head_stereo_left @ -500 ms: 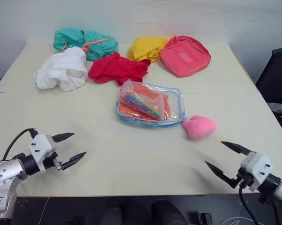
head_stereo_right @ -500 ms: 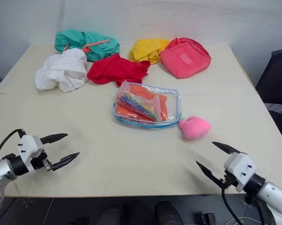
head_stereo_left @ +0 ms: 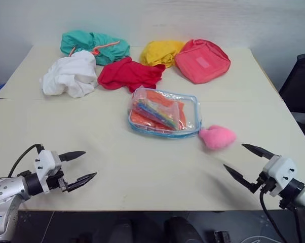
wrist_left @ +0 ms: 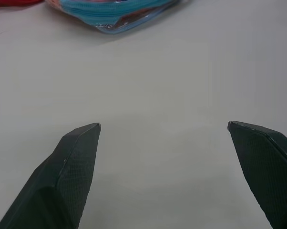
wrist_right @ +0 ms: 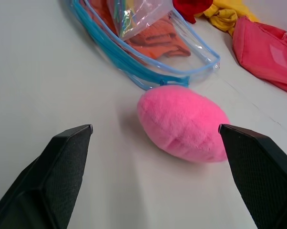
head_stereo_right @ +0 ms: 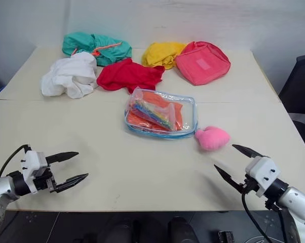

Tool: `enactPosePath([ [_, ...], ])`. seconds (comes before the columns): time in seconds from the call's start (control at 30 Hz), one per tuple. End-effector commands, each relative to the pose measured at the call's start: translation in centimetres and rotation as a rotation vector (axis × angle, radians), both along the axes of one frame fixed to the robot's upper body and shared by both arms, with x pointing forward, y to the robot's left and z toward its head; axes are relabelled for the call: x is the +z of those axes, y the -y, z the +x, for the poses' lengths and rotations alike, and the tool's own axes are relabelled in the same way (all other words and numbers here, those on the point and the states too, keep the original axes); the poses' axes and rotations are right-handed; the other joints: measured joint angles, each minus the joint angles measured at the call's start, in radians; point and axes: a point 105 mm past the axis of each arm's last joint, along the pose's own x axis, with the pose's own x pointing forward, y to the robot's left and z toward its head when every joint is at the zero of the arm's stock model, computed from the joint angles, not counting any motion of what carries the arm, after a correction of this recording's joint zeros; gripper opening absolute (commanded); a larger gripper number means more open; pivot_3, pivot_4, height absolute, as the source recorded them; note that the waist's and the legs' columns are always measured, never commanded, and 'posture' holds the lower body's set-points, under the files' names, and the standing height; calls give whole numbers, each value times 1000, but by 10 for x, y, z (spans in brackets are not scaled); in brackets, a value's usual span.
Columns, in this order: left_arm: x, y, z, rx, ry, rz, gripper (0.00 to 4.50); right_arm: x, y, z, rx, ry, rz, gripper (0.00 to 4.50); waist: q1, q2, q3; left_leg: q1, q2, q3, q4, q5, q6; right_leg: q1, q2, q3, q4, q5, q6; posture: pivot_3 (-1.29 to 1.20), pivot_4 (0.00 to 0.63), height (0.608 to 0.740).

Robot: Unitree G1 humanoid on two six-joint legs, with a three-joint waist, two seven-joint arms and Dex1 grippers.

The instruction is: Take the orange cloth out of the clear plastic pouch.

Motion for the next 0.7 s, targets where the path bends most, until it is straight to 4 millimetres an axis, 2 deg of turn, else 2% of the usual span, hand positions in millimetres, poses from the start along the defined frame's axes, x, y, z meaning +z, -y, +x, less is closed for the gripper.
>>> enactPosePath([
  [0.03,11,0,0,0,48,-4,4500,6,-2,1,14,17,8,4447,0,0,0,0,0,0,0,0,0,0,0,0,0,0,0,0,150,740],
  [0.33,17,11,4,-7,57,-75,4500,12,-12,12,34,41,18,4447,-1,0,0,0,0,0,1,0,0,0,0,0,5,0,0,0,150,740],
  [0.4,19,14,3,-12,39,-105,4500,23,-19,22,19,59,66,4447,-1,0,0,0,0,0,2,0,0,0,0,0,6,0,0,0,150,740],
  [0.5,25,22,2,-37,-39,-201,4500,40,-37,51,-27,9,82,4447,-11,0,0,0,1,0,4,0,0,-1,0,0,8,0,0,0,150,740],
  [0.57,27,28,5,-58,-40,-215,4500,54,-63,73,19,-43,99,4447,-22,1,1,0,1,0,5,0,0,-1,0,0,10,0,0,0,150,740],
  [0.7,35,38,15,-76,1,-233,4500,68,-103,102,97,-118,78,4447,-26,1,1,-1,1,-2,7,0,0,-5,0,-2,12,0,-1,0,150,740],
])
